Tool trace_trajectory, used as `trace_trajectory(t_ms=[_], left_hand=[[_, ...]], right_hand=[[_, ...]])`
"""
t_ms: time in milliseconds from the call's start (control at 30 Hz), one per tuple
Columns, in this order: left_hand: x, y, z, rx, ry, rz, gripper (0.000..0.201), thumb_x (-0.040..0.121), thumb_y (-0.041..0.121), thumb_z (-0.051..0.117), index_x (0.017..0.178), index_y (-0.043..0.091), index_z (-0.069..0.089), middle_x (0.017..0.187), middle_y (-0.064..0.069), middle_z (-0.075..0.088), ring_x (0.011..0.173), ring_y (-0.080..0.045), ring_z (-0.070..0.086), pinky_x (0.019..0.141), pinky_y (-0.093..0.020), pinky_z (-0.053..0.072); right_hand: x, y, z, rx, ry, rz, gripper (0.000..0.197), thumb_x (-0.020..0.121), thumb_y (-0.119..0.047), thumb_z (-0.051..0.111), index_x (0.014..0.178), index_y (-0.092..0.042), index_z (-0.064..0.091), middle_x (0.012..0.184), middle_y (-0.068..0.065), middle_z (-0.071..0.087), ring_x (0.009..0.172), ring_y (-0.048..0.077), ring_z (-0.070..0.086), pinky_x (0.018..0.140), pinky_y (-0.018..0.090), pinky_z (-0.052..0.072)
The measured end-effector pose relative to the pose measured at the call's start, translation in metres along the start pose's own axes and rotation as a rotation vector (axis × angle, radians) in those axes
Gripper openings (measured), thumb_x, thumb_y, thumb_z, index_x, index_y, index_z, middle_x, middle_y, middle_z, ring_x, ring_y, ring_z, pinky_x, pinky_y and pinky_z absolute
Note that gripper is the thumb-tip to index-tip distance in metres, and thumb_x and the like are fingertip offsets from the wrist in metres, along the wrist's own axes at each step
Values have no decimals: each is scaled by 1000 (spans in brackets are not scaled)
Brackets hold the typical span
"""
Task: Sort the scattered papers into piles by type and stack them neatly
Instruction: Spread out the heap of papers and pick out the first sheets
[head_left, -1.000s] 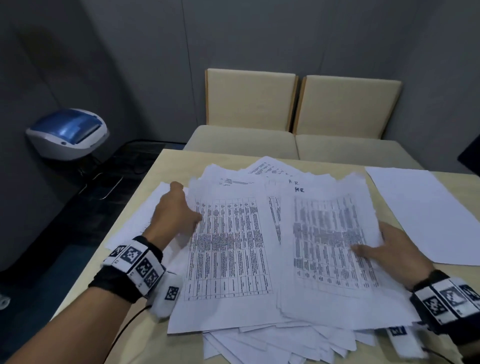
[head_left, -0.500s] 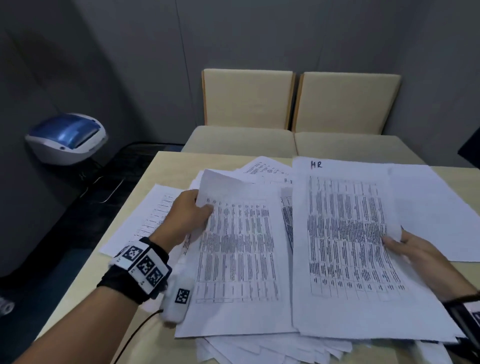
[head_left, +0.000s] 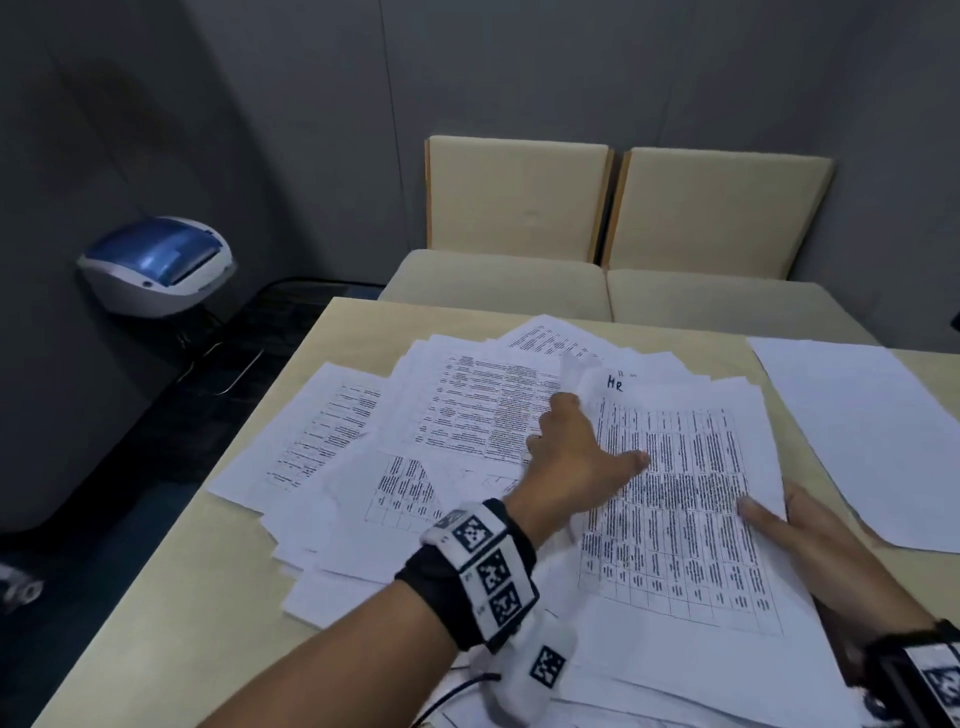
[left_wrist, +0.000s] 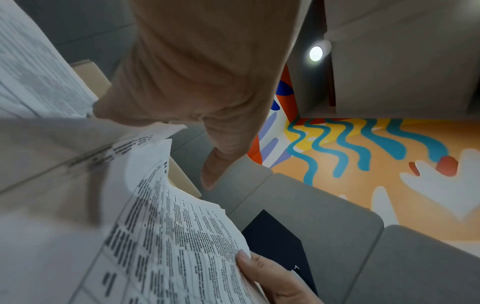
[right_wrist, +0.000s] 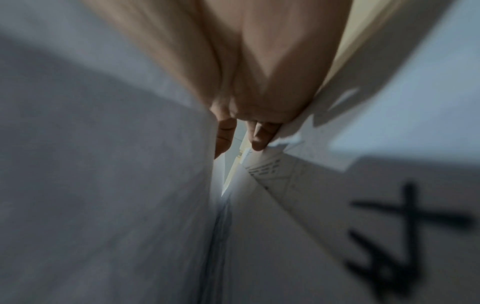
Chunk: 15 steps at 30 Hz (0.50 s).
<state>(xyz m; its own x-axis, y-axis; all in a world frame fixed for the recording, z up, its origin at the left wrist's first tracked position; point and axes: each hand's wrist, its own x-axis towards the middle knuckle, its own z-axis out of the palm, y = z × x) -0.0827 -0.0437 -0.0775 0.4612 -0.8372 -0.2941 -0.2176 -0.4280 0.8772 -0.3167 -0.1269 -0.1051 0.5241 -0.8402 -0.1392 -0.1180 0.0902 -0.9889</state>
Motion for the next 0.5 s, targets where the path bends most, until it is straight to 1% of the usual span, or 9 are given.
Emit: trace_trajectory(t_ms=[33, 67, 100, 200, 233, 333, 367, 433, 500], left_hand=[[-2, 1, 0, -14, 30, 1, 102, 79, 38, 89, 151, 26, 17, 156, -10, 35, 140, -35, 42, 115, -53, 43], [-2, 0, -1, -22, 62, -9, 104, 78, 34, 91, 149, 25, 15, 153, -10, 35, 137, -35, 44, 114, -50, 45], [-3, 0, -5, -27, 83, -34, 106, 77, 31, 92, 149, 23, 15, 151, -11, 33, 136, -35, 44, 112, -46, 45], [-2, 2, -14, -118, 87, -119, 113, 77, 25, 93, 153, 16, 9, 156, -14, 25, 140, -35, 41, 104, -32, 44], [-2, 6, -19, -182, 56, -145, 119, 79, 24, 91, 156, 15, 1, 163, -14, 21, 144, -37, 39, 106, -35, 44], [-2, 16, -28, -332, -24, -204, 133, 85, 24, 86, 160, 11, -23, 169, -16, 22, 149, -41, 34, 115, -57, 40], [-1, 17, -29, -379, -35, -222, 132, 85, 22, 86, 161, 10, -21, 168, -16, 25, 149, -41, 34, 116, -60, 38], [2, 16, -30, -500, -74, -237, 118, 81, 14, 89, 163, 7, 5, 163, -17, 34, 147, -39, 39, 118, -57, 38], [1, 10, -29, -482, -115, -206, 87, 78, 5, 89, 151, 1, 41, 147, -20, 55, 133, -36, 57, 106, -44, 54]], right_hand=[[0, -2, 1, 5, 11, 7, 39, 87, -42, 78, 118, -20, 73, 120, 4, 78, 109, 24, 75, 93, 40, 57], [0, -3, 1, -8, 31, 11, 27, 96, -24, 68, 122, -16, 70, 118, 5, 78, 106, 24, 76, 88, 36, 60], [-1, -3, 1, -19, 39, 16, 26, 100, -13, 60, 124, -13, 67, 116, 5, 79, 103, 25, 76, 83, 32, 62], [-3, -2, 0, -7, 42, 52, 27, 101, -6, 56, 126, -11, 65, 114, 6, 79, 102, 29, 76, 78, 32, 64], [-4, -3, 1, 4, 38, 60, 26, 101, -5, 57, 125, -11, 65, 114, 7, 79, 101, 28, 77, 77, 33, 64], [-5, -3, 2, 10, 41, 76, 30, 98, 1, 59, 126, -9, 64, 116, 10, 78, 99, 26, 78, 71, 30, 64], [-5, -2, 2, 24, 35, 83, 32, 97, 4, 60, 127, -7, 64, 116, 11, 78, 99, 27, 77, 69, 29, 63], [-4, 1, 3, 76, 20, 105, 39, 92, 11, 61, 129, -3, 61, 118, 17, 77, 101, 30, 77, 69, 31, 63], [-4, 6, 4, 129, 31, 124, 48, 85, 14, 63, 130, -1, 59, 122, 21, 74, 106, 32, 75, 74, 33, 64]])
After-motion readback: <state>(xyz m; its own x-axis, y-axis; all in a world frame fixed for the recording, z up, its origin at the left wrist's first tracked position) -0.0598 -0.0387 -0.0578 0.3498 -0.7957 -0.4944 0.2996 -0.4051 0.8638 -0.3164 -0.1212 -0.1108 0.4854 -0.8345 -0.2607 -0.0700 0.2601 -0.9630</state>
